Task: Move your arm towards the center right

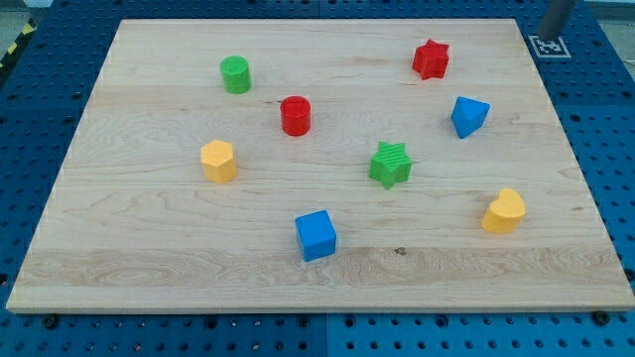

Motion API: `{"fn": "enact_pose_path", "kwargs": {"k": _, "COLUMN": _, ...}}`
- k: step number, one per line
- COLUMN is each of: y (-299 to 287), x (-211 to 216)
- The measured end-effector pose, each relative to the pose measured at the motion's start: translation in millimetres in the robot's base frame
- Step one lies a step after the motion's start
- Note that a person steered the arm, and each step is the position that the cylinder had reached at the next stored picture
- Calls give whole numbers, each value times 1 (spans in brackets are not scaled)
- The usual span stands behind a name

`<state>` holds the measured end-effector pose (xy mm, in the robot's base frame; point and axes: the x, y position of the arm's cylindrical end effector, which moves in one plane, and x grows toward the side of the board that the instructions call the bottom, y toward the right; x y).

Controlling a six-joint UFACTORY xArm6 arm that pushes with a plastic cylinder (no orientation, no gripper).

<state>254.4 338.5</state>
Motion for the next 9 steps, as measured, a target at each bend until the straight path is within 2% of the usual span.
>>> {"fn": "enact_pose_path", "kwargs": {"k": 3, "y": 7, "x": 58}}
{"fn": "enact_pose_path", "kwargs": {"k": 4, "y": -7, "x": 112}}
{"fn": "enact_pose_path", "kwargs": {"k": 5, "y": -23, "x": 142}}
{"fn": "enact_pose_path", "kwargs": {"k": 6, "y": -24, "x": 142}}
{"fn": "enact_pose_path", "kwargs": {"k": 8, "y": -71, "x": 143}}
{"fn": "enact_pose_path", "kwargs": {"k": 9, "y": -71, "x": 143}}
